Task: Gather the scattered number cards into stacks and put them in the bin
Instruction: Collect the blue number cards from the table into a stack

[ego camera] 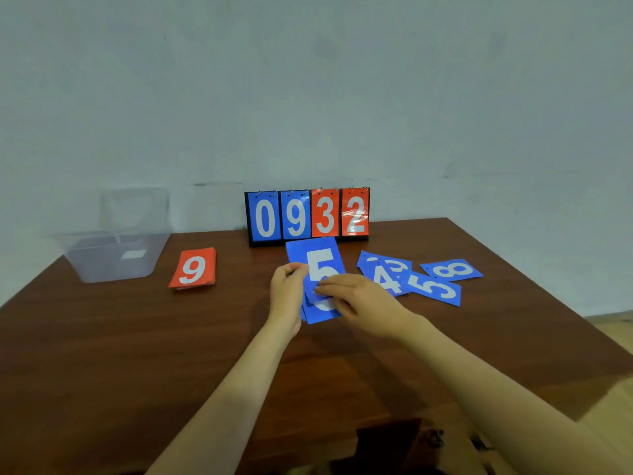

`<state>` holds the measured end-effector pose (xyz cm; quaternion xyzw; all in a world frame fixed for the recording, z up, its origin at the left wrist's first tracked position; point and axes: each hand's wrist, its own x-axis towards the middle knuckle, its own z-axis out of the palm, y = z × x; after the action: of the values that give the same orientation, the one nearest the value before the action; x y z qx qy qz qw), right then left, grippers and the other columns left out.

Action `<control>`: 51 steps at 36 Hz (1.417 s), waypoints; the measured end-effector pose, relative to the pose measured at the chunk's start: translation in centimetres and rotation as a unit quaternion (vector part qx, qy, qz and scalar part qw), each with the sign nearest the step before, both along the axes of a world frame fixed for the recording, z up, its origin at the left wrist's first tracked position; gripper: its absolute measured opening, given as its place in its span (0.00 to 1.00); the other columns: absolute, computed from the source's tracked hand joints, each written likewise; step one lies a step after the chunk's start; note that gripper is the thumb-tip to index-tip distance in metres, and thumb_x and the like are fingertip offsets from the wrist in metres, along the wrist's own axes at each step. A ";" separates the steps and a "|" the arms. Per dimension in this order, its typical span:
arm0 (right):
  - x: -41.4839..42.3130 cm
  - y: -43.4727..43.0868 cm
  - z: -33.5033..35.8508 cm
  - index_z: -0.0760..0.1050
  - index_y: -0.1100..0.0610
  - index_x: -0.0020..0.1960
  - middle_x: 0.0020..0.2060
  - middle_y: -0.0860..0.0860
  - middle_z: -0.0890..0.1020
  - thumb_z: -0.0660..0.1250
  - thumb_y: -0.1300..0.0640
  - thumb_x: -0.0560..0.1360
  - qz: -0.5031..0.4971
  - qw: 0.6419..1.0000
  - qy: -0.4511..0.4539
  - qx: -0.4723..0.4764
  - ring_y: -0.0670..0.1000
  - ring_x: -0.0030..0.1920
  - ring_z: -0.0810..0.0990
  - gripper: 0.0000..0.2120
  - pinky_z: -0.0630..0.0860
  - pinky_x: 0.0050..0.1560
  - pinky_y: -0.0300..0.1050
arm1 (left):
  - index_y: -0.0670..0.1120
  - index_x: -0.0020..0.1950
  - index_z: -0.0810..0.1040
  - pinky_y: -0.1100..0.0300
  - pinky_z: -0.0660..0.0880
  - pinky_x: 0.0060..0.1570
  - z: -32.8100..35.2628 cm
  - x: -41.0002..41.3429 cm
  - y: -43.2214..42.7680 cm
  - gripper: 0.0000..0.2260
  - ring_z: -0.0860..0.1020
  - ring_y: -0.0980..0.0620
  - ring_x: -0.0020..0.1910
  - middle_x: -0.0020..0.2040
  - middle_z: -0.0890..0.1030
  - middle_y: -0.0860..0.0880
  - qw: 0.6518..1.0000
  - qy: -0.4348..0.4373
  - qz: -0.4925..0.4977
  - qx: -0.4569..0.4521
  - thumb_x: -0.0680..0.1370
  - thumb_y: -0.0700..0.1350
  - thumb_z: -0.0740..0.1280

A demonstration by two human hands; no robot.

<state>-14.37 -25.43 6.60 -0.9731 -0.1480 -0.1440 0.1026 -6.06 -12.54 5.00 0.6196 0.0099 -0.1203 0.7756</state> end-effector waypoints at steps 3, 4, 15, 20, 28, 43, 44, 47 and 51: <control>-0.8 0.6 0.5 0.74 0.53 0.67 0.65 0.49 0.76 0.59 0.58 0.80 -0.006 1.000 0.010 0.022 0.46 0.66 0.71 0.16 0.66 0.65 0.37 | 0.47 0.52 0.72 0.48 0.79 0.51 0.0 -0.8 0.6 0.06 0.78 0.46 0.55 0.56 0.76 0.45 1.000 -0.013 -0.003 0.008 0.78 0.37 0.65; -1.0 0.7 0.6 0.74 0.53 0.66 0.64 0.48 0.76 0.59 0.57 0.80 -0.003 1.000 0.013 0.025 0.45 0.65 0.72 0.16 0.67 0.64 0.37 | 0.48 0.51 0.72 0.47 0.79 0.51 -0.1 -1.0 0.8 0.07 0.78 0.45 0.55 0.57 0.76 0.44 1.000 -0.015 -0.003 0.006 0.78 0.36 0.64; -1.6 -1.0 -0.2 0.72 0.49 0.67 0.69 0.45 0.70 0.61 0.49 0.79 -0.057 0.996 0.064 0.028 0.44 0.70 0.65 0.17 0.66 0.66 0.39 | 0.47 0.56 0.73 0.51 0.80 0.44 -0.3 -2.1 1.5 0.07 0.80 0.47 0.48 0.55 0.76 0.46 1.000 0.026 0.001 -0.006 0.79 0.38 0.63; -1.9 -3.4 -0.7 0.67 0.48 0.71 0.71 0.45 0.67 0.66 0.45 0.75 -0.119 0.979 0.109 0.128 0.46 0.72 0.63 0.25 0.63 0.69 0.45 | 0.47 0.55 0.73 0.51 0.80 0.44 -1.2 -1.6 1.1 0.07 0.80 0.46 0.50 0.55 0.77 0.46 0.998 0.057 0.015 -0.008 0.79 0.37 0.63; -0.1 -4.0 -2.6 0.61 0.37 0.72 0.75 0.38 0.55 0.71 0.38 0.67 -0.059 0.964 0.164 0.199 0.43 0.74 0.54 0.36 0.62 0.69 0.48 | 0.47 0.56 0.73 0.52 0.80 0.42 -2.6 -0.7 -0.4 0.08 0.80 0.48 0.47 0.56 0.77 0.46 0.997 0.072 -0.006 0.002 0.79 0.37 0.63; 3.1 -6.9 -5.8 0.58 0.39 0.74 0.75 0.36 0.51 0.71 0.36 0.66 -0.065 0.960 0.209 0.175 0.43 0.75 0.49 0.40 0.56 0.72 0.47 | 0.45 0.54 0.73 0.52 0.79 0.42 -4.5 2.1 -4.5 0.08 0.80 0.48 0.44 0.50 0.77 0.47 0.996 0.082 -0.030 0.002 0.79 0.35 0.60; 3.3 -7.0 -6.0 0.59 0.39 0.73 0.75 0.36 0.52 0.70 0.36 0.67 -0.071 0.961 0.200 0.177 0.43 0.75 0.50 0.38 0.56 0.72 0.46 | 0.46 0.53 0.73 0.52 0.79 0.42 -4.5 2.3 -4.7 0.08 0.80 0.49 0.44 0.51 0.77 0.47 0.997 0.077 -0.030 0.005 0.79 0.34 0.60; 3.9 -7.3 -6.6 0.63 0.40 0.72 0.74 0.37 0.56 0.68 0.36 0.69 -0.085 0.964 0.173 0.184 0.43 0.74 0.54 0.34 0.58 0.71 0.46 | 0.47 0.51 0.73 0.53 0.79 0.43 -4.7 3.0 -5.3 0.07 0.80 0.49 0.45 0.53 0.77 0.47 0.997 0.066 -0.032 0.013 0.79 0.35 0.60; 4.4 -7.9 -7.1 0.68 0.40 0.69 0.73 0.38 0.62 0.67 0.36 0.69 -0.080 0.958 0.178 0.209 0.43 0.73 0.59 0.30 0.62 0.71 0.48 | 0.48 0.46 0.73 0.48 0.78 0.47 -5.3 3.5 -5.8 0.10 0.80 0.45 0.49 0.55 0.77 0.45 0.998 0.054 -0.033 0.024 0.79 0.33 0.59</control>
<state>-9.93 -33.36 -0.49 -0.9484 -0.0157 -0.0037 0.3168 -2.56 -18.34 -0.26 0.6305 0.0337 -0.1790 0.7545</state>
